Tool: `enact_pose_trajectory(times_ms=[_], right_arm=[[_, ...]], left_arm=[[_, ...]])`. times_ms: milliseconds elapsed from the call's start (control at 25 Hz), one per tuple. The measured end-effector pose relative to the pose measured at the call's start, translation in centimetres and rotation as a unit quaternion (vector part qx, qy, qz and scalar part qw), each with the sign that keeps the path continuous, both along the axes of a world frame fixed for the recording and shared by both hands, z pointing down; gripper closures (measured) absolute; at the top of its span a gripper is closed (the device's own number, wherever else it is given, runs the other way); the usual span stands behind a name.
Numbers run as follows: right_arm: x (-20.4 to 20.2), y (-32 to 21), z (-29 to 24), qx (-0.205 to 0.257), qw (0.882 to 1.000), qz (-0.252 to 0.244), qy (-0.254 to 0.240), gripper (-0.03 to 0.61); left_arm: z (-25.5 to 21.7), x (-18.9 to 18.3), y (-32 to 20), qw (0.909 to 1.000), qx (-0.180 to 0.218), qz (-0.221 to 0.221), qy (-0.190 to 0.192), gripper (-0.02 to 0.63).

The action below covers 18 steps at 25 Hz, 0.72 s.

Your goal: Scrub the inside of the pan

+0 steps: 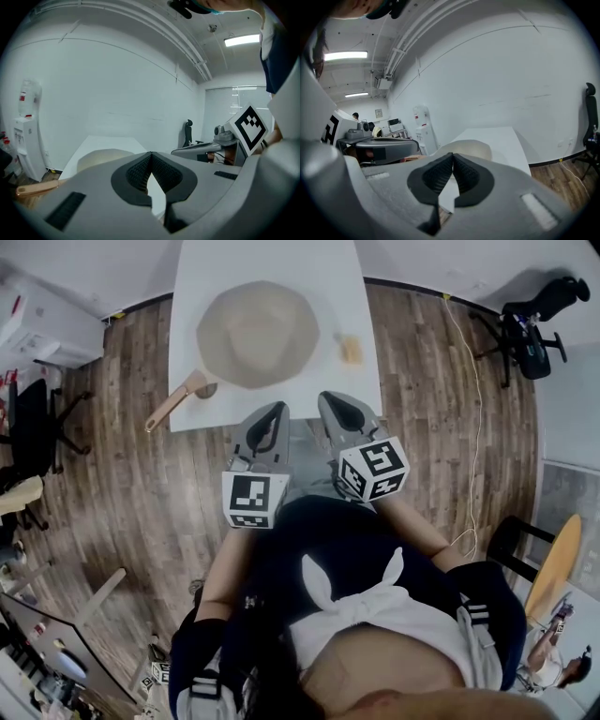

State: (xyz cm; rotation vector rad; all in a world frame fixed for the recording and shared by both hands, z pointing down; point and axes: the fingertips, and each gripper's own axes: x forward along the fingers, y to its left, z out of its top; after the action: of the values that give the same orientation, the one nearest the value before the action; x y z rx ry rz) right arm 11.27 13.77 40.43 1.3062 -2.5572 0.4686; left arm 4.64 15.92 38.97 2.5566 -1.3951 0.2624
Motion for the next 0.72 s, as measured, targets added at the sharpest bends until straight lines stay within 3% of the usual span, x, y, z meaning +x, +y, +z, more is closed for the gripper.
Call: enact_pose_trajectory(times_ms=[320, 400, 720], right_arm=[[1.2, -4.3, 2.0, -0.023, 0.999, 0.012, 0.02, 0.575], [1.6, -5.3, 2.9, -0.031, 0.999, 0.018, 0.03, 0.528], [5.7, -10.6, 6.3, -0.066, 0.992, 0.08, 0.068, 0.494]], left_arm=[[0.9, 0.0, -3.8, 0.9998, -0.012, 0.012, -0.011, 0.609], [1.2, -0.2, -4.5, 0.9996, -0.015, 0.017, -0.016, 0.609], [1.9, -0.5, -8.0, 0.9987, -0.03, 0.029, -0.03, 0.609]])
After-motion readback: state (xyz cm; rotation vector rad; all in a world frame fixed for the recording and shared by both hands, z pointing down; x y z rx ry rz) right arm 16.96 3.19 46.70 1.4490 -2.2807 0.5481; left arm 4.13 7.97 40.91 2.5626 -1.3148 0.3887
